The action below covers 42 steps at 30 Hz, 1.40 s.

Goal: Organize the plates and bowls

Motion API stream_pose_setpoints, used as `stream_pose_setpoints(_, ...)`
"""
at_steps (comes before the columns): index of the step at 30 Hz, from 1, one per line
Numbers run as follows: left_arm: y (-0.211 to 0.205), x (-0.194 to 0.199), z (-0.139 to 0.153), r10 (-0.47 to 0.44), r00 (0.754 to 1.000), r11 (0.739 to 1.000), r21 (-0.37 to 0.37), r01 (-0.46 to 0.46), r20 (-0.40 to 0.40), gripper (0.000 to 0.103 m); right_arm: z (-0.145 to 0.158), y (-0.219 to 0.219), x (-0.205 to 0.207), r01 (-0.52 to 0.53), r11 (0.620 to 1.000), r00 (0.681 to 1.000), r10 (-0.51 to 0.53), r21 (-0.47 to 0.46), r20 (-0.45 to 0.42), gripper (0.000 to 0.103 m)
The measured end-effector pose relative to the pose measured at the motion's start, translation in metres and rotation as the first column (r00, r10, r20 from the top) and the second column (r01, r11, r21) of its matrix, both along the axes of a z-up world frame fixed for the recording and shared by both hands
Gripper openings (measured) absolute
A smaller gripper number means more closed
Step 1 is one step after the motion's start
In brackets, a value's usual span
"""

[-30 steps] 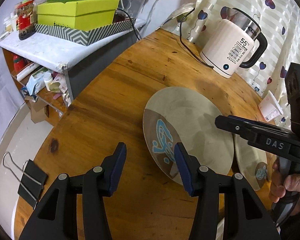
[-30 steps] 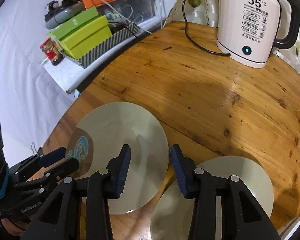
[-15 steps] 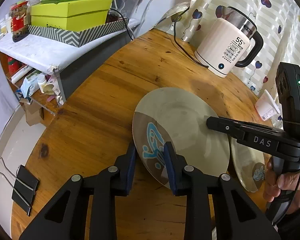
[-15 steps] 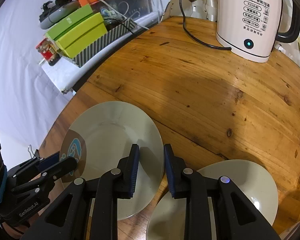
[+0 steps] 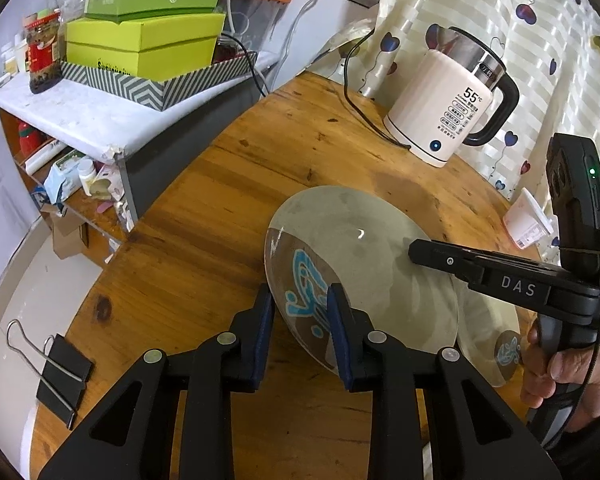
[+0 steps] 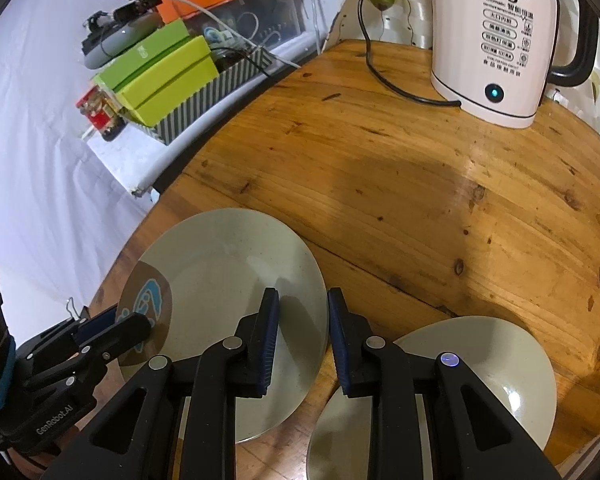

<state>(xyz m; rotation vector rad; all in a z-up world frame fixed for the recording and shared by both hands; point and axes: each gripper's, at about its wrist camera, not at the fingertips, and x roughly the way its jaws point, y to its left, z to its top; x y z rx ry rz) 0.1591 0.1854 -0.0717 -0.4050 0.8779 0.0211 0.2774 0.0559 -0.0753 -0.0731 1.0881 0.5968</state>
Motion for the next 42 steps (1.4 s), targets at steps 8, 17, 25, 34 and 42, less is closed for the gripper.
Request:
stream_pose_setpoints(8,-0.003,-0.010,0.010,-0.003,1.000,1.000,0.010,0.003,0.014,0.028,0.009,-0.004,-0.011,0.008,1.000,1.000,-0.008,0.015,0.004,0.024)
stream_pose_setpoints(17,-0.016,-0.034,0.030,-0.024,0.999,0.999,0.036,0.022,0.042,0.028,0.028,-0.019,-0.041,0.024,0.999,0.999,-0.025,0.036,0.032,0.024)
stream_pose_setpoints(25,-0.034,-0.064,0.041,-0.055,0.997,0.998,0.048,0.052,0.054,0.028,0.039,-0.042,-0.082,0.051,0.998,0.997,-0.053,0.048,0.049,0.024)
stream_pose_setpoints(34,-0.053,-0.096,0.044,-0.089,0.995,0.994,0.063,0.086,0.053,0.028,0.044,-0.065,-0.127,0.078,0.996,0.994,-0.081,0.046,0.068,0.024)
stream_pose_setpoints(42,-0.074,-0.118,0.037,-0.128,0.991,0.989,0.074,0.125,0.034,0.028,0.036,-0.086,-0.157,0.116,0.992,0.991,-0.118,0.045,0.057,0.024)
